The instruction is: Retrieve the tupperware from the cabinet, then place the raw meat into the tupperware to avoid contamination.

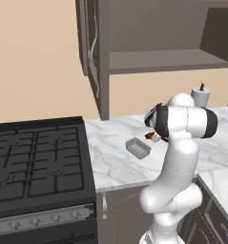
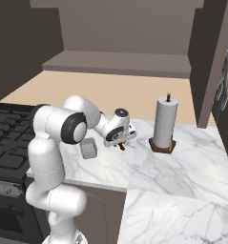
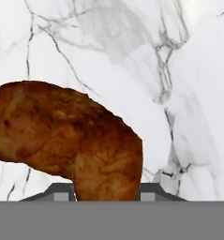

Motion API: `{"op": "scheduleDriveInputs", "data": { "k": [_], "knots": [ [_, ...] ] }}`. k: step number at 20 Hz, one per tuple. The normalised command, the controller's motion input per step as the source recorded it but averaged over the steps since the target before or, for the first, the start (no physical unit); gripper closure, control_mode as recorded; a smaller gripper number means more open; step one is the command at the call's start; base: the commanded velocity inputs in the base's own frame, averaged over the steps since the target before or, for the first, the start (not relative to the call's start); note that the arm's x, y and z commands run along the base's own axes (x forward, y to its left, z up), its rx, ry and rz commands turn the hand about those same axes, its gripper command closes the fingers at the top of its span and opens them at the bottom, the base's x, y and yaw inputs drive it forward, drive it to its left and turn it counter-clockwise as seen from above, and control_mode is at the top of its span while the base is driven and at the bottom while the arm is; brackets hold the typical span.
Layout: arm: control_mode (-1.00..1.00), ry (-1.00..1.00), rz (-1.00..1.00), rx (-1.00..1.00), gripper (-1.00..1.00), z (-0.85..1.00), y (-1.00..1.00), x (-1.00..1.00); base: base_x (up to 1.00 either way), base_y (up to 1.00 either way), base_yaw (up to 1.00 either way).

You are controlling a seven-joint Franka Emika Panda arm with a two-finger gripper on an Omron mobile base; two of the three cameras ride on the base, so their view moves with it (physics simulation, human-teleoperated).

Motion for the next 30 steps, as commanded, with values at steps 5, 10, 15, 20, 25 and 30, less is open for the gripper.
{"op": "scheduleDriveInputs", "data": {
  "k": [5,10,15,20,25,30],
  "knots": [
    [-1.0,0.0,0.0,0.04,1.0,0.7,0.0,-0.07,0.0,0.0,0.0],
    [-1.0,0.0,0.0,0.01,1.0,0.56,0.1,-0.21,0.0,0.0,0.0],
    [-1.0,0.0,0.0,0.0,1.0,0.2,0.5,-0.21,0.0,0.0,0.0],
    [-1.0,0.0,0.0,-0.01,1.0,0.0,0.76,-0.1,0.0,0.0,0.0],
    [-1.0,0.0,0.01,-0.01,1.0,-0.06,0.68,-0.16,0.0,0.0,0.0],
    [-1.0,0.0,0.0,-0.01,1.0,-0.04,0.15,-0.02,0.0,0.0,0.0]
  ]
}}
